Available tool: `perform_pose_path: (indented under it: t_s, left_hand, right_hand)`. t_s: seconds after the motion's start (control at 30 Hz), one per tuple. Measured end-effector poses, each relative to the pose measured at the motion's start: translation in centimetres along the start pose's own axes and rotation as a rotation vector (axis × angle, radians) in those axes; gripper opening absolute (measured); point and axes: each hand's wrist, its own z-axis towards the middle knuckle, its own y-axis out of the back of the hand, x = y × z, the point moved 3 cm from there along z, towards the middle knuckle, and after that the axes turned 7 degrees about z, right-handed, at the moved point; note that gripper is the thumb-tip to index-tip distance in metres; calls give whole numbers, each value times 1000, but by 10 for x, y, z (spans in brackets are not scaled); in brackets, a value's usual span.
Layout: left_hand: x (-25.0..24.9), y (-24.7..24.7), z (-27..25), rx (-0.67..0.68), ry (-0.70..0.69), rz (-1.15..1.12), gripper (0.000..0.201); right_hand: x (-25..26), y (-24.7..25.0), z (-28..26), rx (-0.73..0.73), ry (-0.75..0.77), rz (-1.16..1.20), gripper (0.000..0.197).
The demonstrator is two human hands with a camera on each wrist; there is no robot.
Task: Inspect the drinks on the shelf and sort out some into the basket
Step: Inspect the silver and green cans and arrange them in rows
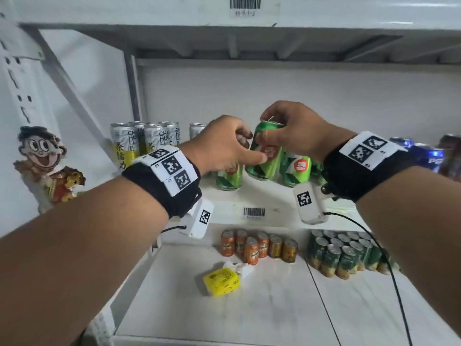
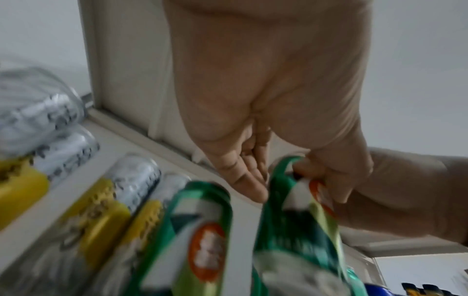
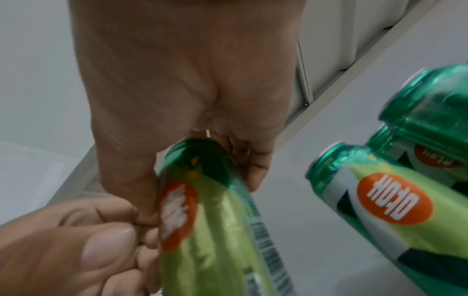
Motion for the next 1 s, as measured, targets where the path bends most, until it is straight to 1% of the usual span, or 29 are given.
perform_pose_path:
  t_s: [0.07,0.13,0.2,0.23,0.3,0.37,0.43,0.63,0.7,0.83,0.93,1.0]
  left_hand:
    - [10,16,7,-48,-20,72,47]
    - [18,24,18,-76,-29,185,41]
    - [26,26,28,-84,-29,310,43]
    - [30,25,33,-73,-22,368,47]
    - [37,22,41,-6,27,455,55]
    - [41,21,47,97,81,497,53]
    - [44,20,52,165,107,497,47]
    - [44,19,61,193,127,456,45]
    - [41,16,62,209,112,431,44]
    - [30,9,66,214,85,434,43]
    - [23,3,71,225,81,459,44]
    - [19,-2,74,227,80,465,47]
  right_hand:
    - [2,-6,9,51,-33,-68,44]
    - [0,-13,19,127,-34,-197,48]
    - [-4,-20,29,188,-27,-299,52]
    - [-8,-24,35,211,-26,-334,53]
    - [-16,-32,47,255,-17,-403,54]
    - [-24,-40,56,284,-8,-456,54]
    - [-30,-45,65,288,-7,-481,56]
    - [-37,-40,84,411,-81,-498,56]
    - [-36,-41,89,419,-70,-522,57]
    - [-39,-51,99,367,-8,-634,56]
    - [-44,-46,99,324,-9,-620,57]
    - [-46,-31,97,278,-20,-586,58]
